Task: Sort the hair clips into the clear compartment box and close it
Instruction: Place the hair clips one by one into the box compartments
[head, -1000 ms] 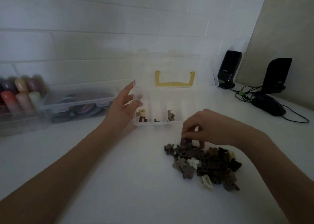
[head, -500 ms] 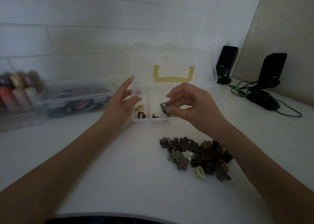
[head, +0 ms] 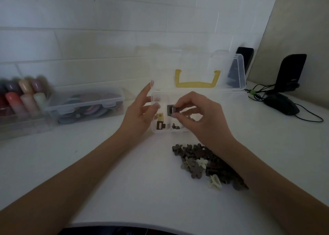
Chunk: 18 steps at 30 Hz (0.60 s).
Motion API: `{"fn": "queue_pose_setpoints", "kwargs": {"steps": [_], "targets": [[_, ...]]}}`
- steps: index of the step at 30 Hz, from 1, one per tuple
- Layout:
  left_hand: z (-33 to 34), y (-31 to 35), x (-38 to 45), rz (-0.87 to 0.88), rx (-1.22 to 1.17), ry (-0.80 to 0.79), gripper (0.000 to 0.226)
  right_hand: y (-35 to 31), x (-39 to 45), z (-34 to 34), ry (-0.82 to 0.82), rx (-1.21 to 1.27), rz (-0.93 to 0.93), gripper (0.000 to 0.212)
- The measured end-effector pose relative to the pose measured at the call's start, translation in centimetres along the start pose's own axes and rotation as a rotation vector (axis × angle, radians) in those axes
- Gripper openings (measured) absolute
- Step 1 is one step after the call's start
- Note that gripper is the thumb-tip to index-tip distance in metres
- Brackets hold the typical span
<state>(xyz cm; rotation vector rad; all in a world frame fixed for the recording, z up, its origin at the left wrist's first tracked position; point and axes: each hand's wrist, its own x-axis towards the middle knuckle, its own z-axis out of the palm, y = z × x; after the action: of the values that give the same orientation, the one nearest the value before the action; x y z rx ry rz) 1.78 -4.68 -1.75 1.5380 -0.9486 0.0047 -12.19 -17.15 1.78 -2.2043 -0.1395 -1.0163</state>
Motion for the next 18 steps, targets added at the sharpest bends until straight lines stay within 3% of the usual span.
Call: {"fn": "queue_pose_setpoints", "kwargs": {"steps": [5,11,14,16,18], "targets": [[0.4,0.2,-0.2,0.056,0.025,-0.001,0.065,0.8,0.0,1.7,-0.132,-0.492,-0.225,0.011],[0.0,-0.6,0.2,0.016,-0.052,0.015,0.074,-0.3,1.2,-2.1,-0.099,-0.289,-0.092,0.011],[-0.5,-1.0,0.5,-0.006,-0.049,0.038,0.073,-1.4,1.9,-4.6,-0.36,-0.111,0.093,0.006],[-0.7,-1.3,0.6,-0.008,-0.027,0.045,0.072,-1.4,1.9,-5.1,-0.579,-0.164,0.153,0.007],[-0.8,-1.5,0.7,-0.005,-0.012,0.041,0.066,-1.2,1.7,-4.6,-0.685,-0.281,0.153,0.014]]}}
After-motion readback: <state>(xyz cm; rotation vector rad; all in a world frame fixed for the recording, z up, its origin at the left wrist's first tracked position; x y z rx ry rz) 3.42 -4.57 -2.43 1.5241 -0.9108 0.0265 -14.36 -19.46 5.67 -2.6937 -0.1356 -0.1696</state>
